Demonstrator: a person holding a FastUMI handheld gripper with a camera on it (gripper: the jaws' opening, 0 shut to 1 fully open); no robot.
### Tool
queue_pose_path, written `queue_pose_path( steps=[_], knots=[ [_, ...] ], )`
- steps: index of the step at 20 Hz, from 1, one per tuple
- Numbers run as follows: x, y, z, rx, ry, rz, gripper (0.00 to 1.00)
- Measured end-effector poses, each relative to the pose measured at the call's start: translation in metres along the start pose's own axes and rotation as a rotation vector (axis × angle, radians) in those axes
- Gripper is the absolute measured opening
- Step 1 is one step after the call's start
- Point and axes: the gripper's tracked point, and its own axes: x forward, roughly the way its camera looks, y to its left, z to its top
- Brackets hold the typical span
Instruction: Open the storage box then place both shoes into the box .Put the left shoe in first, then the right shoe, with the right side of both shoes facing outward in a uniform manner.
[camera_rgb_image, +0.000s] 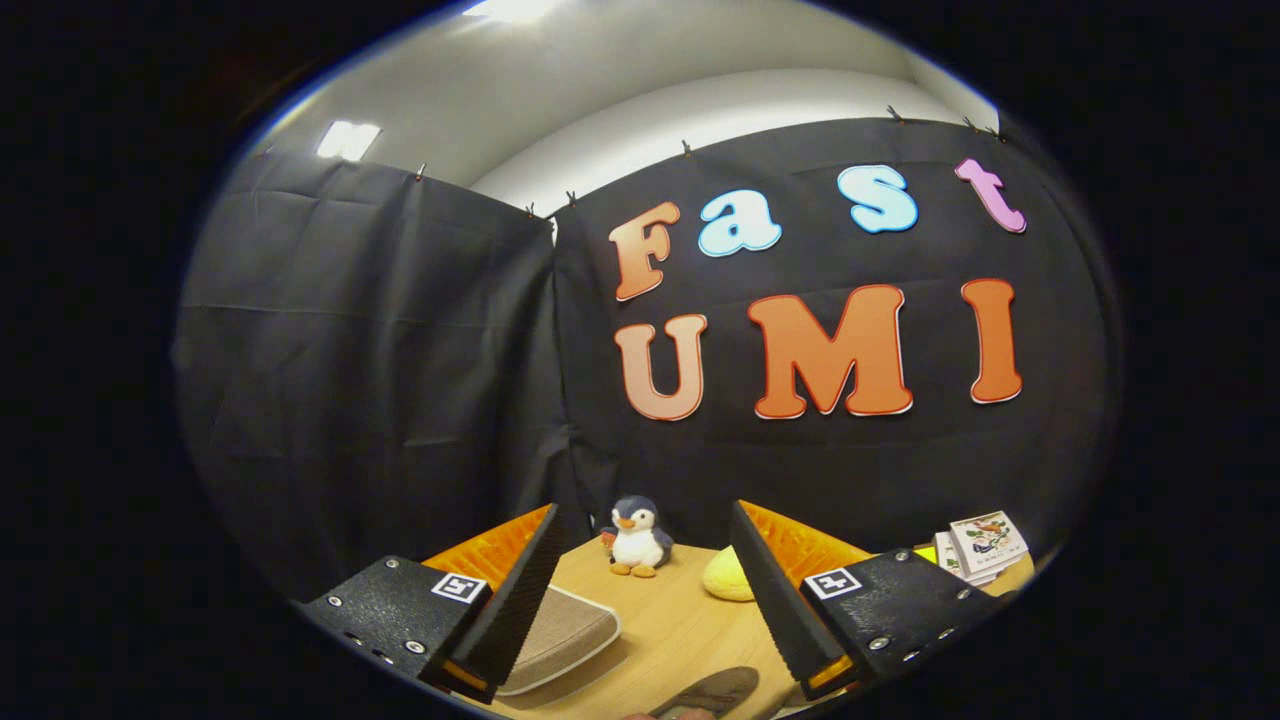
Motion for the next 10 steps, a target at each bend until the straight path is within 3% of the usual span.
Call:
queue_pose_path(
  steps=[6,10],
  knots=[
    [0.007,0.045,-0.051,0.203,0.142,0.187,0.99],
    [0.014,0.052,-0.090,0.312,0.256,0.230,0.97]
  ],
)
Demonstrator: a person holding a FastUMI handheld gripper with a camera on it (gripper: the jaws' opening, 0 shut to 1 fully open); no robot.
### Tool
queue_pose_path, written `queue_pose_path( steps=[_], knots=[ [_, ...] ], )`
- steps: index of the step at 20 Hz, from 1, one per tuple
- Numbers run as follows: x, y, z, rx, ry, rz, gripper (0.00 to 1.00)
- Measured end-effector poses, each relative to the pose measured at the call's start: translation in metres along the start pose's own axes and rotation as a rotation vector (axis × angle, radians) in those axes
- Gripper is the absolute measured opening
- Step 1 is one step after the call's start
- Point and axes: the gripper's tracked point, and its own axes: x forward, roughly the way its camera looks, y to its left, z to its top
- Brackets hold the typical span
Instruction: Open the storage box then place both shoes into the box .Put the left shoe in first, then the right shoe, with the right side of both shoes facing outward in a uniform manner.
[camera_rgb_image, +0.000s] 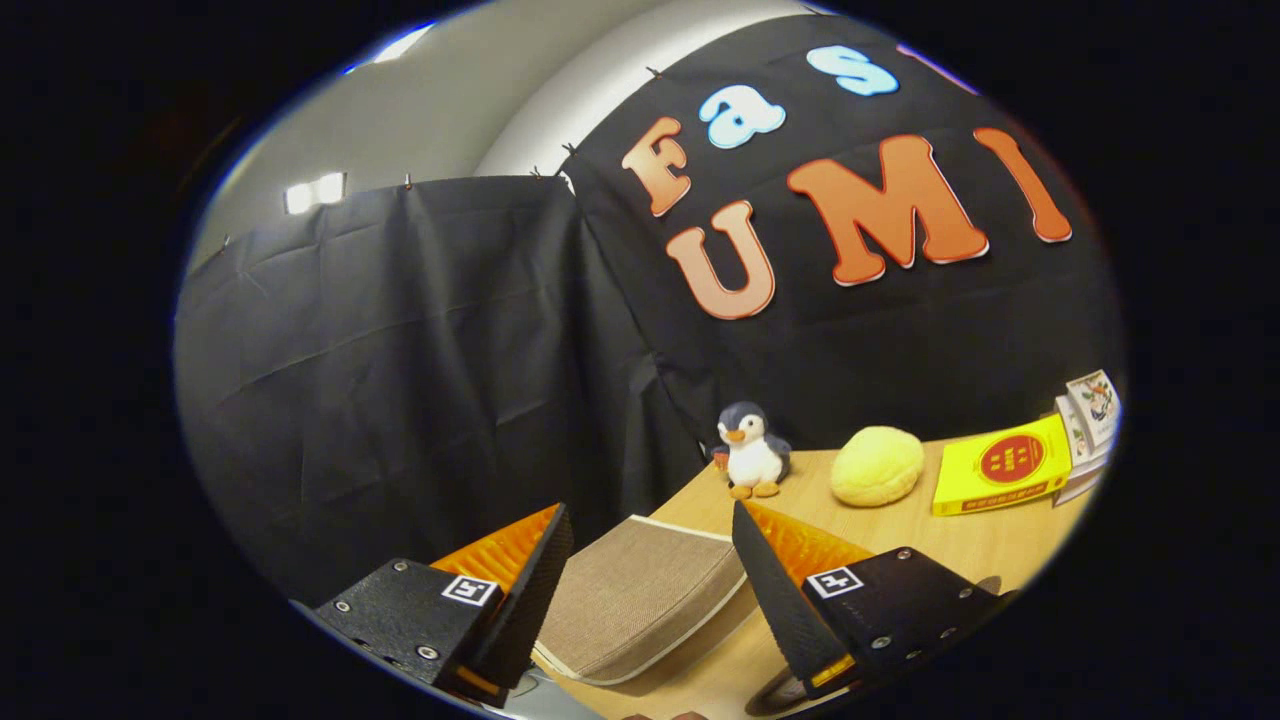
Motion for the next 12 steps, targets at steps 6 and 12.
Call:
queue_pose_path(
  steps=[6,12],
  knots=[
    [0.018,-0.011,-0.060,0.148,0.167,0.029,0.96],
    [0.039,-0.020,-0.113,0.282,0.299,0.060,0.96]
  ],
)
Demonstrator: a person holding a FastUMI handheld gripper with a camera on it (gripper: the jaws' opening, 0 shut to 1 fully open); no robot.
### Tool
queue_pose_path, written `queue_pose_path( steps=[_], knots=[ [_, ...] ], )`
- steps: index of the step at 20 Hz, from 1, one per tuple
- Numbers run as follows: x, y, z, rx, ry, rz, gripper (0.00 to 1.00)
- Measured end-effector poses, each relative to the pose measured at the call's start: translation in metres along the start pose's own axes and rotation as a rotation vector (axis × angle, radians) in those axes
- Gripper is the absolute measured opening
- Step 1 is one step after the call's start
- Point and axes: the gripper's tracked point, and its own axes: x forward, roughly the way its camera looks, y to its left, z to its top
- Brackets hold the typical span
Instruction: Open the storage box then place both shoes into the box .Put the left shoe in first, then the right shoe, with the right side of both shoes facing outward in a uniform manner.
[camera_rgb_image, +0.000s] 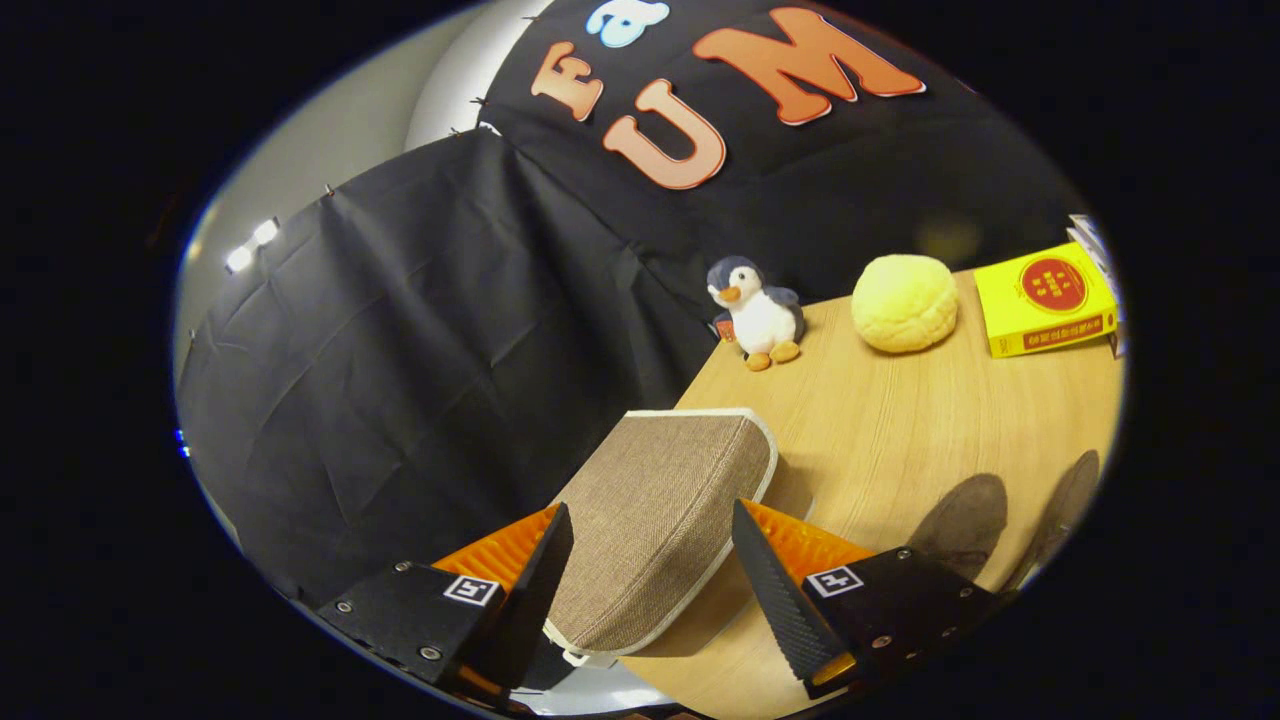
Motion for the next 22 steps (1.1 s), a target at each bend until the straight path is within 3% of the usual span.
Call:
queue_pose_path(
  steps=[8,16,22],
  knots=[
    [0.037,-0.020,-0.040,0.297,0.112,0.030,0.96],
    [0.054,-0.018,-0.063,0.411,0.202,0.086,0.96],
    [0.043,-0.008,-0.047,0.439,0.155,0.126,0.95]
  ],
)
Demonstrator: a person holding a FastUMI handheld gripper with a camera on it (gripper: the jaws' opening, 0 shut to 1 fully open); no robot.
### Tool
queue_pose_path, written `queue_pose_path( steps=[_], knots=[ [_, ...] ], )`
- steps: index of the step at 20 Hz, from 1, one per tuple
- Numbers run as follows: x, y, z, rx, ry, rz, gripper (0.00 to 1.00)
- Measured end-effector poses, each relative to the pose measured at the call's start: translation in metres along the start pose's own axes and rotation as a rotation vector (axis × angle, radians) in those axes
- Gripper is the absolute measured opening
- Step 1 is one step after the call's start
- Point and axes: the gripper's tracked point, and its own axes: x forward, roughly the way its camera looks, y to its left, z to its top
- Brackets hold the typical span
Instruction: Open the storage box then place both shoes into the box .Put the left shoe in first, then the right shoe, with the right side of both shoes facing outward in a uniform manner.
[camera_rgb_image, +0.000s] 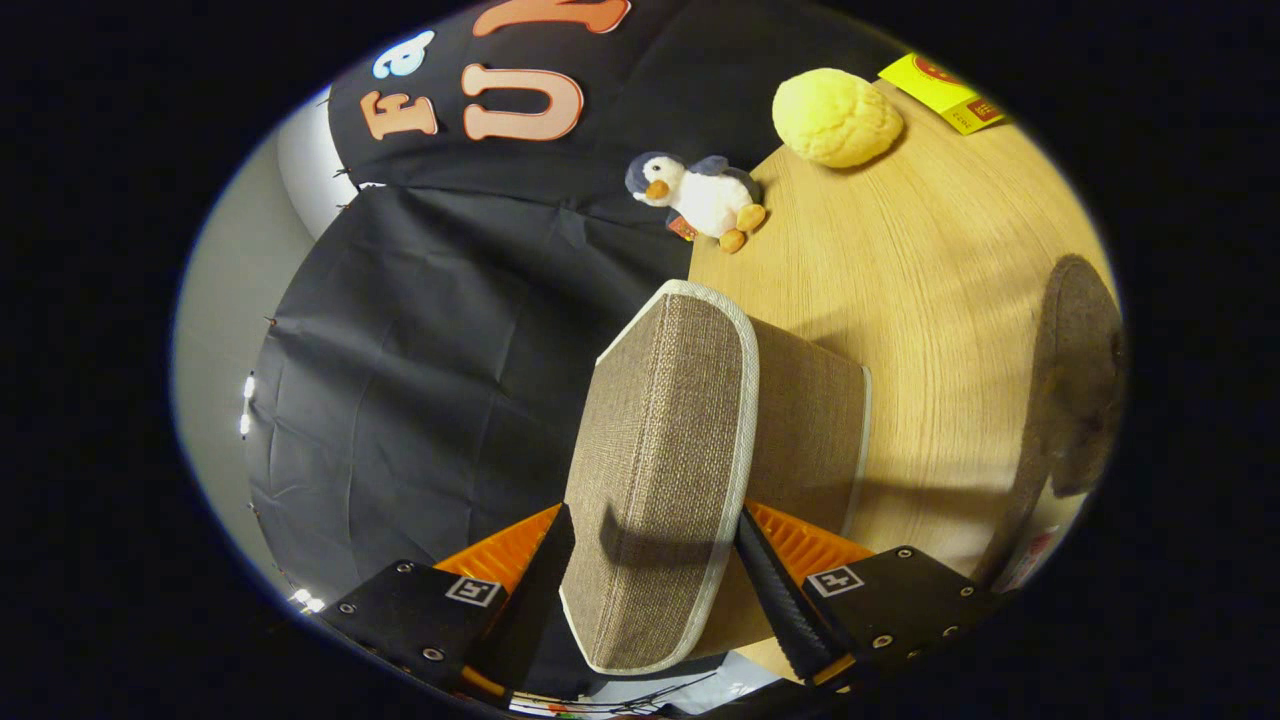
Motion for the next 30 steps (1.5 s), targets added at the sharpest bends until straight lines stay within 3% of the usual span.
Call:
queue_pose_path(
  steps=[7,13,16,20,22,30],
  knots=[
    [-0.034,0.046,0.001,0.009,-0.004,0.121,0.82],
    [-0.033,0.100,0.003,-0.055,-0.011,0.203,0.66],
    [-0.026,0.115,0.005,-0.095,-0.027,0.196,0.43],
    [-0.012,0.132,0.011,-0.177,-0.028,0.155,0.25],
    [-0.006,0.152,0.012,-0.198,-0.025,0.177,0.17],
    [0.050,0.216,0.000,-0.318,0.042,0.207,0.20]
  ],
)
